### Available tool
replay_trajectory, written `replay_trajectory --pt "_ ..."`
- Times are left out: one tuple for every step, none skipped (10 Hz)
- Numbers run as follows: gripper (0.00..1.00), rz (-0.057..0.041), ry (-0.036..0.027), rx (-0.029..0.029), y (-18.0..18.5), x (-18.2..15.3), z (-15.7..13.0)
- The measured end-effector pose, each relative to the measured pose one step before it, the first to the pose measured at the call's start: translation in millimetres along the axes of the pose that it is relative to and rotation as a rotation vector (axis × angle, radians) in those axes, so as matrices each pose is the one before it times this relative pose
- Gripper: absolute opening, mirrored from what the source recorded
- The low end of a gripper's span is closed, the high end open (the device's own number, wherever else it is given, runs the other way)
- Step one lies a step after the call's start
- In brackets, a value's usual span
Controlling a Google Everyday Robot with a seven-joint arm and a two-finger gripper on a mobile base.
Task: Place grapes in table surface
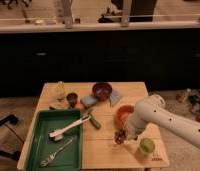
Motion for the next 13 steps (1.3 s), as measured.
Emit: replay_trajectory --pt "0.0 -0.00171 -0.01623 -0.00653 -0.11 -4.02 4.69" --pt "0.0 -0.00144 -0.01647 -0.0067 0.27 -3.02 4.1" --pt "0.0 -0.00085 -0.02273 -0.00963 0.95 -4.06 5.82" --pt "0.0 -0.00872 -0.01047 -0.01273 0.13 -5.43 5.77" --pt "0.0 -0.01421 -0.02013 -0.01567 -1.5 -8.73 7.58" --pt "0.0 -0.00244 -0.01108 -0.0137 1.45 0.37 2.94" --pt "0.0 -0.00262 -0.00673 -0.00912 1.01 0.31 1.78" --pt "0.0 -0.0092 -0.01215 -0.00701 -0.7 -2.04 1.43" --pt "0.0 -0.01565 -0.01065 -0.0135 -0.02 -2.18 1.8" --pt "0.0 -0.01821 -0.01376 -0.01257 -0.38 -2.08 1.09" --pt "0.0 -0.01668 -0.01115 -0.0153 0.84 -1.03 0.87" --pt "0.04 -0.00629 -0.00367 -0.01189 0.88 -0.13 0.62" --pt "0.14 -0.00334 -0.00165 -0.00808 -0.2 -0.75 0.6"
